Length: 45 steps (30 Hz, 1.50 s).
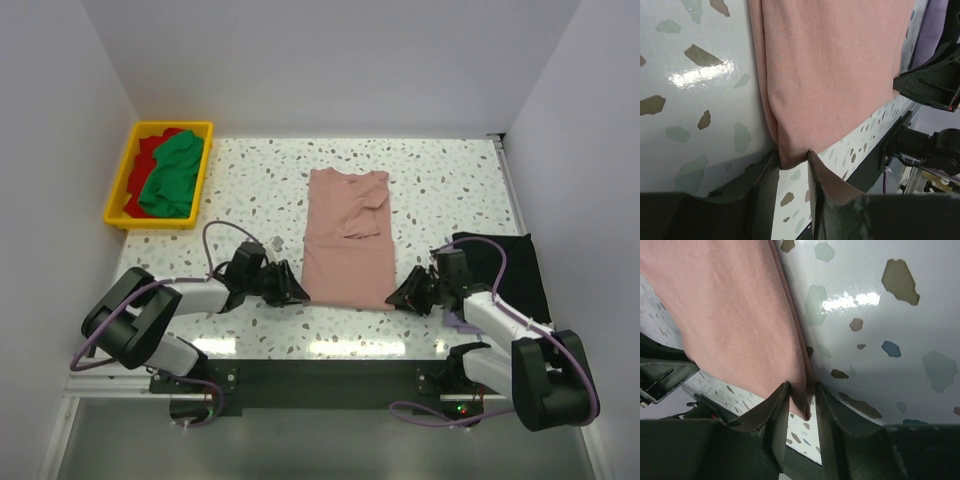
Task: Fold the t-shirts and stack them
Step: Fold the tshirt
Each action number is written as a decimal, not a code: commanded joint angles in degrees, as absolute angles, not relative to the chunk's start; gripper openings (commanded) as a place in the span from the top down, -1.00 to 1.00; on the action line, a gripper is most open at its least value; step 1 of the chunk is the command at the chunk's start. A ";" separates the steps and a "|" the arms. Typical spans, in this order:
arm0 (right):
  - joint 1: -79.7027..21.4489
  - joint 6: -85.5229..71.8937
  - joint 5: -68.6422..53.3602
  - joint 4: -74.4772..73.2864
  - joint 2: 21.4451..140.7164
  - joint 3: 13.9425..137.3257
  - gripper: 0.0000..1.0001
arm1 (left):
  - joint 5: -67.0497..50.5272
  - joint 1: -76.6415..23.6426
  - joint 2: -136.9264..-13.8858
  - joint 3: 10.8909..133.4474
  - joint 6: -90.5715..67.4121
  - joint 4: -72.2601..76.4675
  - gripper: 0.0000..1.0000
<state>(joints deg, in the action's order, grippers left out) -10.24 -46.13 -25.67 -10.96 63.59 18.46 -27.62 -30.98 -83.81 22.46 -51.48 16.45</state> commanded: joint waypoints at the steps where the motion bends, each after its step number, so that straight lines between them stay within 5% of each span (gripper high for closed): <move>1: -10.46 -46.32 -24.61 -9.49 64.42 16.96 0.38 | -21.45 -32.78 -86.48 21.97 -49.31 11.34 0.31; 6: -10.46 -46.06 -24.87 -10.81 63.81 17.93 0.77 | -20.92 -34.80 -87.01 23.03 -50.18 10.55 0.77; 11: -10.46 -44.83 -25.66 -15.11 59.87 18.72 1.00 | -19.96 -35.59 -84.47 23.20 -50.80 7.65 1.00; 34: -10.46 -44.12 -28.48 -51.05 18.47 17.49 1.00 | -11.87 -47.72 -52.92 14.68 -60.73 -5.53 1.00; 45: -10.46 -39.65 -24.70 -45.53 31.18 31.70 1.00 | -6.33 -46.41 -58.16 33.21 -53.44 -15.64 1.00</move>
